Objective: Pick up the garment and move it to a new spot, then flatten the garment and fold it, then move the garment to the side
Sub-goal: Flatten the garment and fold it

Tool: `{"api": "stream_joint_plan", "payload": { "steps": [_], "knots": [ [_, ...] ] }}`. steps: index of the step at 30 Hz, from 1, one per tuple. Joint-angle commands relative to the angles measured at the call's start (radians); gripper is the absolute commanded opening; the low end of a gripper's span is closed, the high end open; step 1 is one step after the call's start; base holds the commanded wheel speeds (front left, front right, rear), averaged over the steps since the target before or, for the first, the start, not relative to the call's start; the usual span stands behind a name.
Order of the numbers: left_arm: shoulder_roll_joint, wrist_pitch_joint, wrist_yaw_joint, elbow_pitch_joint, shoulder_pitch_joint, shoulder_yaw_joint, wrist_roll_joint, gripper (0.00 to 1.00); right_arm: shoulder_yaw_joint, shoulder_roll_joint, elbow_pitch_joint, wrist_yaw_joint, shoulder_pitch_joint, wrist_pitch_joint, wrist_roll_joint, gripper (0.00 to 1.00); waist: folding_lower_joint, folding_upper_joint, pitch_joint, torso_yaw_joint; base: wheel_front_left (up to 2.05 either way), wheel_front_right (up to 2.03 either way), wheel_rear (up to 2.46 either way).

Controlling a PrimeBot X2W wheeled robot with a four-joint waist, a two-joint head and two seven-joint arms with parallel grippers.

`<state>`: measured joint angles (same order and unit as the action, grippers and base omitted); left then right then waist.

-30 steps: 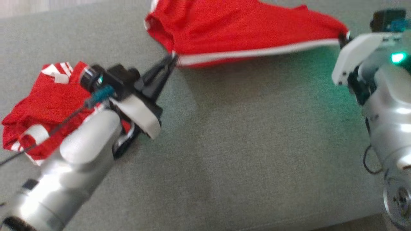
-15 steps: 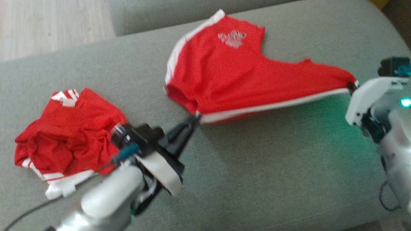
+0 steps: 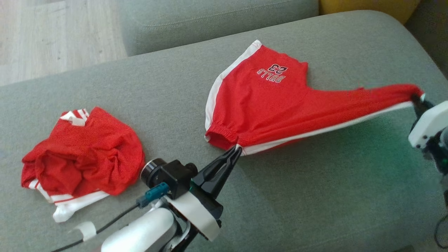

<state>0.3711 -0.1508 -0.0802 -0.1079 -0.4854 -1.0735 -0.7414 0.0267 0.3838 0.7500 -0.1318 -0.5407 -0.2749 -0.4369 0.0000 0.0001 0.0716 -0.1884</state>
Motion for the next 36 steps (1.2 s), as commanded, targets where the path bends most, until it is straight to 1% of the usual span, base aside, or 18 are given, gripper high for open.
{"api": "stream_joint_plan", "payload": {
  "steps": [1,4,6,10,14,17,19,24,31,36],
  "knots": [
    [0.028,-0.016,-0.017,0.025,-0.035,0.061,-0.014,0.00,-0.030,0.029,-0.057,0.001,-0.019,-0.003,0.018,0.00,0.0000,-0.0001,0.009,0.009,0.00,0.00,0.00],
    [0.022,-0.025,-0.027,0.027,-0.048,0.082,-0.022,0.00,-0.081,0.001,-0.123,0.001,-0.017,-0.016,0.055,0.00,0.0000,-0.0001,0.022,0.024,0.00,0.00,0.00],
    [0.019,-0.027,-0.028,0.026,-0.053,0.087,-0.024,0.00,-0.098,-0.009,-0.143,0.001,-0.020,-0.019,0.069,0.00,0.0000,-0.0001,0.029,0.030,0.00,0.00,0.00],
    [0.015,-0.028,-0.029,0.014,-0.091,0.106,-0.023,0.00,-0.156,-0.051,-0.211,0.001,-0.044,-0.035,0.136,0.00,0.0000,-0.0001,0.064,0.059,0.00,0.00,0.00],
    [0.009,-0.017,-0.021,-0.007,-0.136,0.118,-0.025,0.00,-0.188,-0.097,-0.255,0.001,-0.097,-0.046,0.195,0.00,0.0000,-0.0001,0.117,0.091,0.00,0.00,0.00],
    [0.004,-0.012,-0.011,-0.020,-0.174,0.122,-0.018,0.00,-0.200,-0.124,-0.262,0.001,-0.157,-0.046,0.233,0.00,0.0000,-0.0001,0.165,0.116,0.00,0.00,0.00],
    [-0.005,-0.007,-0.003,-0.036,-0.209,0.122,-0.009,0.00,-0.206,-0.141,-0.236,0.001,-0.225,-0.035,0.267,0.00,0.0000,-0.0001,0.210,0.146,0.00,0.00,0.00],
    [-0.028,-0.002,0.019,-0.057,-0.253,0.106,0.007,0.00,-0.178,-0.145,-0.151,0.001,-0.335,0.000,0.332,0.00,0.0000,-0.0001,0.272,0.203,0.00,0.00,0.00],
    [-0.069,-0.004,0.040,-0.085,-0.282,0.089,0.008,0.00,-0.136,-0.130,0.013,0.001,-0.453,0.066,0.394,0.00,0.0000,-0.0001,0.327,0.277,0.00,0.00,0.00],
    [-0.091,-0.005,0.052,-0.104,-0.306,0.076,0.016,0.00,-0.142,-0.121,0.122,0.001,-0.513,0.115,0.438,0.00,0.0000,-0.0001,0.357,0.316,0.00,0.00,0.00]
  ]
}}
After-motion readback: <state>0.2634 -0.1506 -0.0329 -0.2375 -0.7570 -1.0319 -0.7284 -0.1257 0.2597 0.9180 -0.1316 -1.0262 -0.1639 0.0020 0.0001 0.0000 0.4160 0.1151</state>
